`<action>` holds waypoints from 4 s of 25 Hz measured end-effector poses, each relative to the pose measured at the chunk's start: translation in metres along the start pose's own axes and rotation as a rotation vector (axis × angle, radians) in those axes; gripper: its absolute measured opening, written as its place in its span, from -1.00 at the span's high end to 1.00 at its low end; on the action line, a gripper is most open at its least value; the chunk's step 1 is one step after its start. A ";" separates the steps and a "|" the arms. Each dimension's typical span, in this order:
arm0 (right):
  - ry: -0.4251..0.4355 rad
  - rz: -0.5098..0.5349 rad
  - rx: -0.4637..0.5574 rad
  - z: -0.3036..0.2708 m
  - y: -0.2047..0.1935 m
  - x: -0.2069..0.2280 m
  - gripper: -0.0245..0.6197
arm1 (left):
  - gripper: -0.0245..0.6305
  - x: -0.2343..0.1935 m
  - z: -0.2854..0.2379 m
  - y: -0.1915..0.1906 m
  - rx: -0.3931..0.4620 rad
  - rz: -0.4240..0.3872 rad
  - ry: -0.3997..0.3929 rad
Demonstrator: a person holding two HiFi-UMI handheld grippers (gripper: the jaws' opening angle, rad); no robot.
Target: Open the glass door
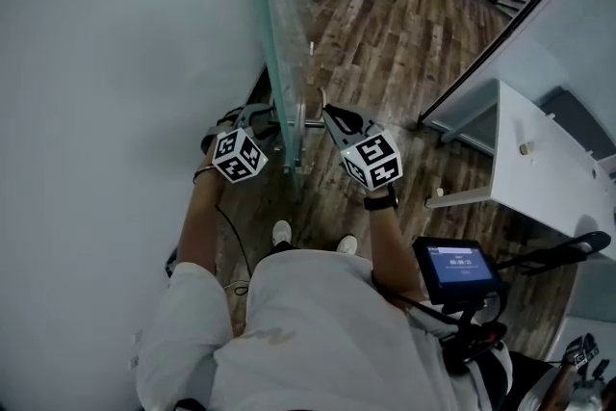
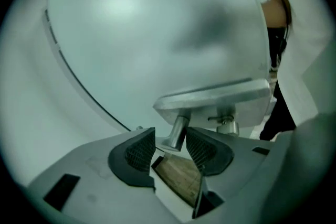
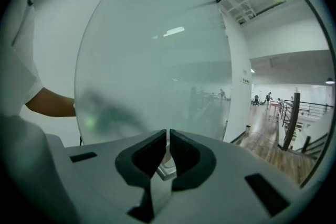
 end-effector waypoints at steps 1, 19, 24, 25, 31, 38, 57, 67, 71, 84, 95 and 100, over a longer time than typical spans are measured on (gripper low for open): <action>0.022 0.023 -0.011 -0.006 0.001 -0.006 0.91 | 0.38 -0.005 0.009 -0.001 0.037 0.064 0.016; 0.243 0.369 -0.247 -0.124 0.001 -0.089 0.55 | 0.46 -0.077 0.164 -0.080 0.364 0.716 0.507; 0.257 0.408 -0.311 -0.153 -0.009 -0.104 0.56 | 0.73 -0.072 0.182 -0.112 0.350 0.796 0.604; 0.262 0.401 -0.305 -0.158 -0.008 -0.106 0.55 | 0.77 -0.071 0.186 -0.118 0.346 0.818 0.622; 0.308 0.393 -0.291 -0.188 -0.001 -0.120 0.56 | 0.83 -0.068 0.207 -0.148 0.366 0.904 0.697; 0.320 0.510 -0.285 -0.217 0.005 -0.139 0.57 | 0.83 -0.049 0.227 -0.159 0.399 0.977 0.810; 0.214 0.657 -0.096 -0.323 0.039 -0.200 0.57 | 0.83 -0.034 0.228 -0.244 0.336 1.070 0.853; 0.137 0.646 0.013 -0.346 0.070 -0.199 0.56 | 0.83 -0.031 0.237 -0.239 0.305 1.063 0.838; 0.139 0.613 0.045 -0.355 0.083 -0.197 0.56 | 0.83 -0.033 0.240 -0.238 0.302 1.066 0.826; 0.132 0.552 0.084 -0.378 0.101 -0.190 0.56 | 0.83 -0.038 0.241 -0.235 0.303 1.055 0.802; 0.060 0.136 0.137 -0.254 0.037 -0.156 0.57 | 0.83 -0.074 0.178 -0.171 0.379 0.917 0.550; -0.172 0.023 0.043 -0.160 -0.004 -0.042 0.62 | 0.83 -0.078 0.089 -0.071 0.448 0.789 0.330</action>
Point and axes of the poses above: the fingertips, and each gripper's own axes: z backward along the fingers, x to its right, y out of its top, the point moved 4 cm from there along z, backward along the fingers, and after that the axes turned 13 degrees about z, right-handed, at the moved point
